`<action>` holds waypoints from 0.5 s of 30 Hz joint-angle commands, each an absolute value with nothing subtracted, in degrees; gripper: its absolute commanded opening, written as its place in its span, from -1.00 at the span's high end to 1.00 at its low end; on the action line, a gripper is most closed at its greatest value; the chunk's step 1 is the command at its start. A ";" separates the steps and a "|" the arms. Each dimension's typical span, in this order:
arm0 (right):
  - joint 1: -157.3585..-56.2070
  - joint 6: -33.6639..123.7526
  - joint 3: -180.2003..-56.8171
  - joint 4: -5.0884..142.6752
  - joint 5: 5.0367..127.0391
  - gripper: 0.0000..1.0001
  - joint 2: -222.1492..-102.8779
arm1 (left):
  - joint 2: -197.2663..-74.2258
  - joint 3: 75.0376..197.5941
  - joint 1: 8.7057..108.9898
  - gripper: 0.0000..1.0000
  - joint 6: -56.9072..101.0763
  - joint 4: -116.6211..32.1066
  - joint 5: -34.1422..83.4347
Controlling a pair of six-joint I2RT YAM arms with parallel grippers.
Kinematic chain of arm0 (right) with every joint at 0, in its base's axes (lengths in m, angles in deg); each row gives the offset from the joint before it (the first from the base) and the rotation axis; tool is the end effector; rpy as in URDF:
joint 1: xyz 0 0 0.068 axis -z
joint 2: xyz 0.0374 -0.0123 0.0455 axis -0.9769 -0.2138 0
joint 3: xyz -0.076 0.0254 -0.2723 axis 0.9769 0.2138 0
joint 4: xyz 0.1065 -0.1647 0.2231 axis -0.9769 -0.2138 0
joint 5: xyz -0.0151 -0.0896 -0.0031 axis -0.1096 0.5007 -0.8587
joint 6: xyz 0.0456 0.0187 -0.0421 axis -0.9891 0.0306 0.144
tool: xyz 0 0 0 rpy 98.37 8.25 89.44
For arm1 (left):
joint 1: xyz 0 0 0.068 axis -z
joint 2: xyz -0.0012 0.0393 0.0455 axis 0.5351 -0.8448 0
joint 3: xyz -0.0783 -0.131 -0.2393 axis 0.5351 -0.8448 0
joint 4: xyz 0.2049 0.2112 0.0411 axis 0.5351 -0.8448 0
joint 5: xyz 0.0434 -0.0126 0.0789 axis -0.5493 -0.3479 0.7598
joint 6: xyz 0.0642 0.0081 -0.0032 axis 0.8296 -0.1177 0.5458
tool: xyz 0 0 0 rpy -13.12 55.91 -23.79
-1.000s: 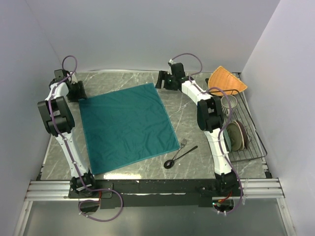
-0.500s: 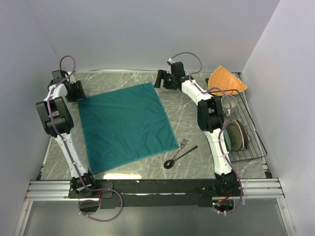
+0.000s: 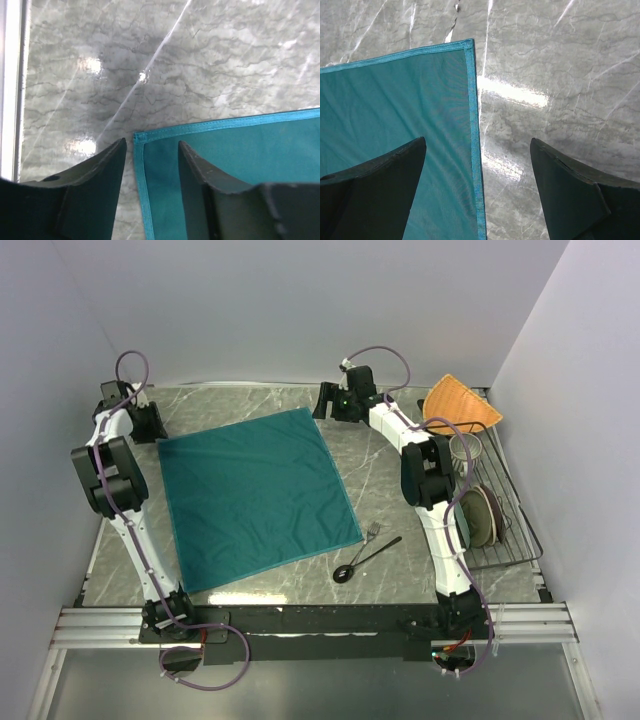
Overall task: Fold the napkin into a case and place the utensils inside
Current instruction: Flatten the napkin at the center of the board.
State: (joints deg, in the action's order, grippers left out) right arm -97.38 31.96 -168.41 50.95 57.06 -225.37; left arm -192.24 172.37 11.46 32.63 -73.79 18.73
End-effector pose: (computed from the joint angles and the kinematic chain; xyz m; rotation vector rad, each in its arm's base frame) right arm 0.5861 0.2255 0.1698 -0.1623 2.2677 0.6960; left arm 0.5284 0.1883 0.1615 -0.3681 2.4372 -0.1601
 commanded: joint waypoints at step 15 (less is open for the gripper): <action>-96.64 32.87 -166.45 51.64 54.88 -0.88 -219.95 | -189.02 170.15 16.95 0.95 40.42 -78.11 10.59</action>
